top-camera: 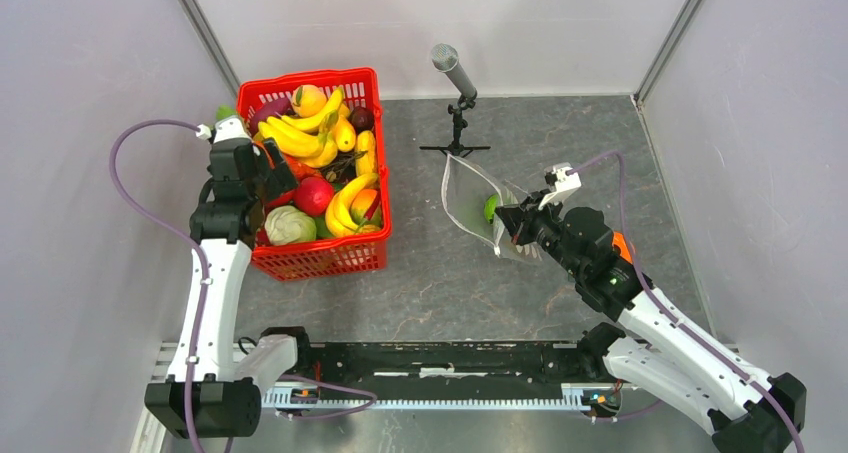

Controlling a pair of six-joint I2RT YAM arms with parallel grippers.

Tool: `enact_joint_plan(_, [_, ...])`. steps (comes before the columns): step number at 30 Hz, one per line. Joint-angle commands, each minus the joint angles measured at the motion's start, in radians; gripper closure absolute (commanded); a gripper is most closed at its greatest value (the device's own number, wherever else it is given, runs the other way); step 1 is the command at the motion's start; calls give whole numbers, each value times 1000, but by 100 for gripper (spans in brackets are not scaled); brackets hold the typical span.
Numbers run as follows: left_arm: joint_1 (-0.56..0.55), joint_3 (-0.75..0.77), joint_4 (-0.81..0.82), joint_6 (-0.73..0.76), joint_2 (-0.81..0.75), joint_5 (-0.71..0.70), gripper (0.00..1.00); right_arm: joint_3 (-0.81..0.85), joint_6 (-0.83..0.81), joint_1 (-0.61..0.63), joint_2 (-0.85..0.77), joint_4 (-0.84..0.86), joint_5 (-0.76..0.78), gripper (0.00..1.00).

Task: Place the food in the zip-top bag and seal the zipper
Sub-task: Pick up the fake fruit from the bin, then place the fake fruit in the zipper food storage bag.

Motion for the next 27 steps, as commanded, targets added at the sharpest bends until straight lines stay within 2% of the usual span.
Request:
enact_joint_plan(1, [4,-9,12,15,-43,77,21,29,-12,2,6,18,6,100])
enact_joint_plan(8, [4,-16,17,27,-83,14,37,29,-12,2,7,20,7,100])
enact_joint_plan(16, [1,23,91,-16,-152,188,41,21,1,2,14,34,2,100])
enact_joint_plan(19, [-6,13,163,-43,-167,359,43,22,-1,2,14,33,0,100])
enact_joint_plan(22, [-23,-28,311,-142,-182,515,47,21,0,2,10,31,5,100])
enact_joint_plan(25, [-79,-60,456,-234,-168,656,48,11,10,2,7,39,6,100])
enact_joint_plan(27, [-122,-54,501,-242,-144,709,48,4,16,2,9,53,-1,100])
